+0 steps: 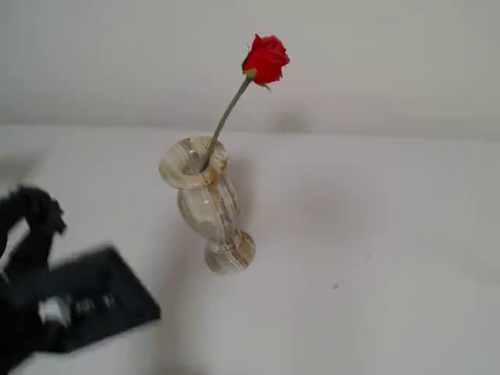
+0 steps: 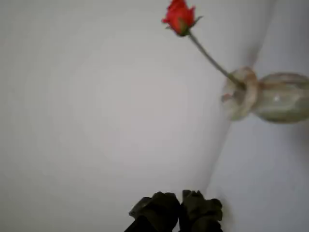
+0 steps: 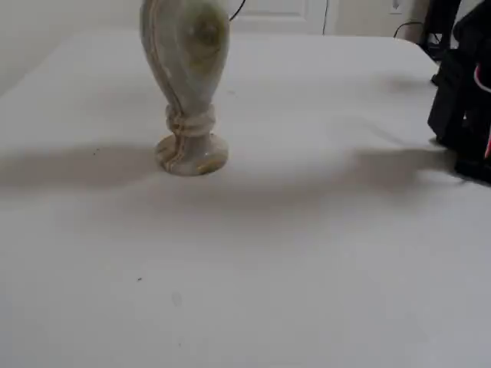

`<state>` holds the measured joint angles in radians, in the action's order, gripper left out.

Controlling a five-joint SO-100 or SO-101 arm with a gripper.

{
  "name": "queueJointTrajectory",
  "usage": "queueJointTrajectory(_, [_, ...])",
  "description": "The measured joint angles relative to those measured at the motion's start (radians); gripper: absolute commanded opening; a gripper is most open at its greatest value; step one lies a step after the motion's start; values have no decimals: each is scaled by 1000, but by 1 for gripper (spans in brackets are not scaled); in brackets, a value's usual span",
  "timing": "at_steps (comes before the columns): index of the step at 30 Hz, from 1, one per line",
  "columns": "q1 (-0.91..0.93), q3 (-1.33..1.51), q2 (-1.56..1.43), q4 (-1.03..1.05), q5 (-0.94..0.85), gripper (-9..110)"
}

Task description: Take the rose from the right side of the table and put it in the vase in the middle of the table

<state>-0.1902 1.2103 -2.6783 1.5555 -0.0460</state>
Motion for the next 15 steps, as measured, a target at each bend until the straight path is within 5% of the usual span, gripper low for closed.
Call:
queueJointTrajectory(7, [15, 775, -526, -138, -26, 0])
queueJointTrajectory(15, [67, 1232, -626, -195, -29, 0])
